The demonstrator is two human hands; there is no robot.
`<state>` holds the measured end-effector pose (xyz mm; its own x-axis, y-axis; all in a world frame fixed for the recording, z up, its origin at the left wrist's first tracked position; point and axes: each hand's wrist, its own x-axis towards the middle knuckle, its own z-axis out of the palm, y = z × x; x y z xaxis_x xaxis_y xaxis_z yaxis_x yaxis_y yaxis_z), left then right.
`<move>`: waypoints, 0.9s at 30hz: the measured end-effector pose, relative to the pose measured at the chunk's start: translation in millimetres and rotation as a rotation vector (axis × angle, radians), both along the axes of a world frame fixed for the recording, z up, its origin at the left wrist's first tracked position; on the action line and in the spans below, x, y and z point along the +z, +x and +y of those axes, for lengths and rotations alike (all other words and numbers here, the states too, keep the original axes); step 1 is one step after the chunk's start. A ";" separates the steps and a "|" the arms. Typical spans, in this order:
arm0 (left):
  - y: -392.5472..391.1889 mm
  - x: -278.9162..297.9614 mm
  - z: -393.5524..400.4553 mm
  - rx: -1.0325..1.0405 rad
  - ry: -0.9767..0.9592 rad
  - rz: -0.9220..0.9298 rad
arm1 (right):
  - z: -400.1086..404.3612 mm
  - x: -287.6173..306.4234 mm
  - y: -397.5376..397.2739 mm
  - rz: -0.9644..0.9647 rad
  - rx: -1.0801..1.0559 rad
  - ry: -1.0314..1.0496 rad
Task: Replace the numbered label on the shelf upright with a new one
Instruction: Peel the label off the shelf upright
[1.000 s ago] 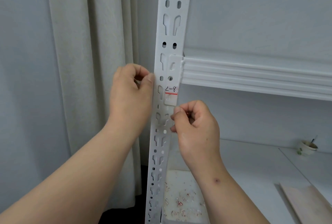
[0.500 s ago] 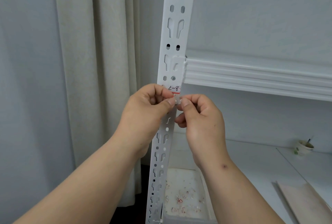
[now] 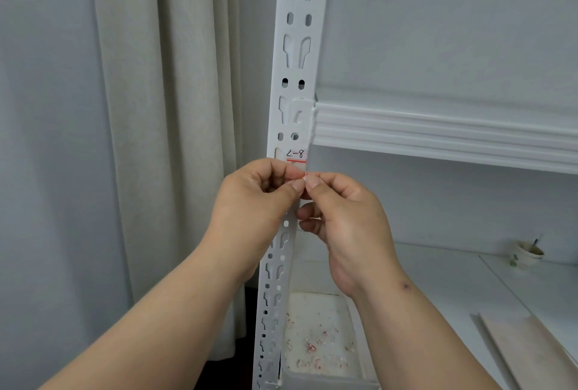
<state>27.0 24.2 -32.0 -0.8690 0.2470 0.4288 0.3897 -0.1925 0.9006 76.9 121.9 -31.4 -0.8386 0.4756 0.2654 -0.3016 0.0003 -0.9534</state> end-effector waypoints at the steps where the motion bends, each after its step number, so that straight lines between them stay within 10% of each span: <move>1: 0.5 -0.8 0.2 0.005 -0.014 0.005 | 1.4 1.3 1.2 -0.013 0.051 -0.063; 9: -1.0 0.4 -0.2 0.003 -0.147 0.117 | 13.3 4.5 2.7 -0.082 0.222 -0.263; 17: -4.7 2.9 -11.6 -0.496 0.057 -0.241 | 18.9 1.9 7.3 -0.085 0.485 -0.497; 27: -5.7 8.2 -10.4 -0.509 0.111 -0.439 | 17.3 -0.4 5.6 0.004 0.480 -0.416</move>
